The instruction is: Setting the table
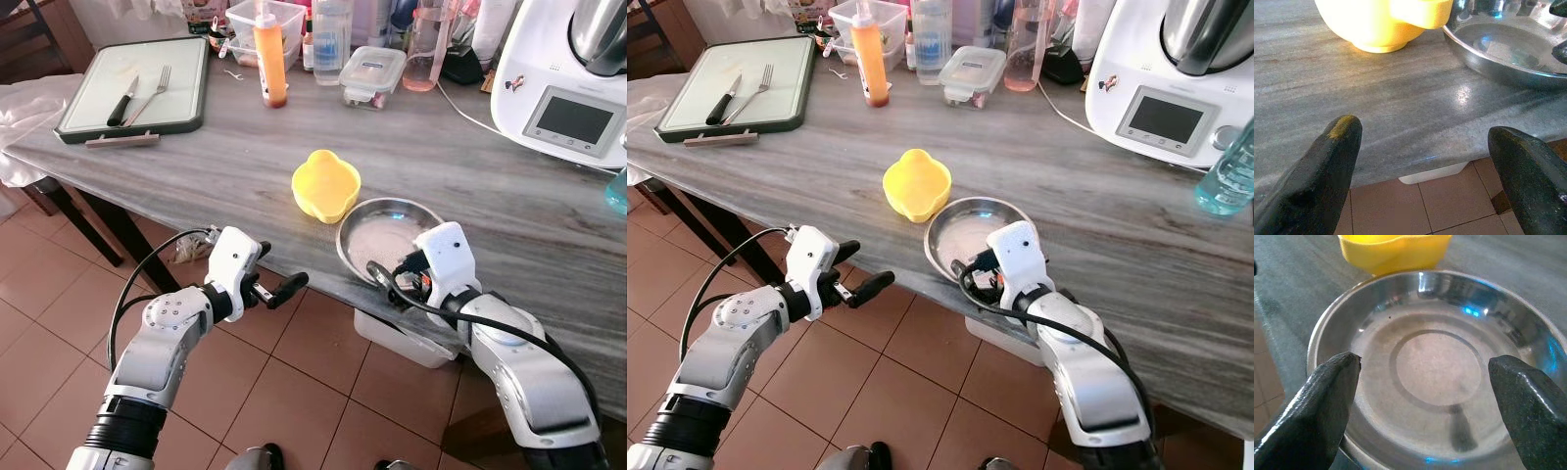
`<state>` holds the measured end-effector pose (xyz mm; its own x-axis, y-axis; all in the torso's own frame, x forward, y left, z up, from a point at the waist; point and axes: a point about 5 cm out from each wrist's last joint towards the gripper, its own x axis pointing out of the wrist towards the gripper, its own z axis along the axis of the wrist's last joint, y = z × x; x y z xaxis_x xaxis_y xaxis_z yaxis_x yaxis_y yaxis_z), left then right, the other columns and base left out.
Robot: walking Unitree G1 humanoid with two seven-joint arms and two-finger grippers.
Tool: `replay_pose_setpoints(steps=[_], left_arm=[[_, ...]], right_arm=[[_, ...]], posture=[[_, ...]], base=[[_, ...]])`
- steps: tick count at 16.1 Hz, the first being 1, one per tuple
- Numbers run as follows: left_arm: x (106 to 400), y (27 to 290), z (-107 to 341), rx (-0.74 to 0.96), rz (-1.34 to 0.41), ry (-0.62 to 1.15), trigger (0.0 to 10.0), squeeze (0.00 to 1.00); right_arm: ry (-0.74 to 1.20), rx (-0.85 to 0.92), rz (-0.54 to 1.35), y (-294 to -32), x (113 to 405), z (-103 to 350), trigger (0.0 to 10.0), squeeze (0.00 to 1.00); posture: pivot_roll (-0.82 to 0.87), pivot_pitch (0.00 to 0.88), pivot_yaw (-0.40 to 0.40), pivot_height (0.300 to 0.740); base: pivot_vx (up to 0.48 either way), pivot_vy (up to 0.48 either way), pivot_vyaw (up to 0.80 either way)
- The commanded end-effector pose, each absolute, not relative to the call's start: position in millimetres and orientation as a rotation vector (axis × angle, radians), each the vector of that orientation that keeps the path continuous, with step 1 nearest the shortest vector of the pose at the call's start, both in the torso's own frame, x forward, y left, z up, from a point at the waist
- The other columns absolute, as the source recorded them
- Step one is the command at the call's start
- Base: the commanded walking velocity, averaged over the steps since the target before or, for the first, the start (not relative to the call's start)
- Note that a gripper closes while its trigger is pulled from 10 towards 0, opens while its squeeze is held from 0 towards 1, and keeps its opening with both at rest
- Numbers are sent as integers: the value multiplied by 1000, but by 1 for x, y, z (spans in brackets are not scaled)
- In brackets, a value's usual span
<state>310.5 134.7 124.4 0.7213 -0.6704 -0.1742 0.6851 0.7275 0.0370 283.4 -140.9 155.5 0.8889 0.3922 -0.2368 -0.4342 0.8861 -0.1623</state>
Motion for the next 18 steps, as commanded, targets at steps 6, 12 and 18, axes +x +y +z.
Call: replay_pose_setpoints(steps=[6, 12, 18], left_arm=[[310, 134, 122, 114, -758, 170, 10000, 0], [310, 134, 121, 117, -760, 174, 10000, 0], [312, 134, 123, 117, -755, 163, 10000, 0]], right_arm=[[198, -181, 464, -137, 277, 163, 10000, 0], [202, -150, 488, -131, 274, 165, 10000, 0], [146, -166, 441, -135, 275, 173, 10000, 0]], posture=[[43, 147, 52, 740], [44, 149, 52, 740], [44, 148, 57, 740]], base=[[0, 0, 0], [0, 0, 0], [0, 0, 0]])
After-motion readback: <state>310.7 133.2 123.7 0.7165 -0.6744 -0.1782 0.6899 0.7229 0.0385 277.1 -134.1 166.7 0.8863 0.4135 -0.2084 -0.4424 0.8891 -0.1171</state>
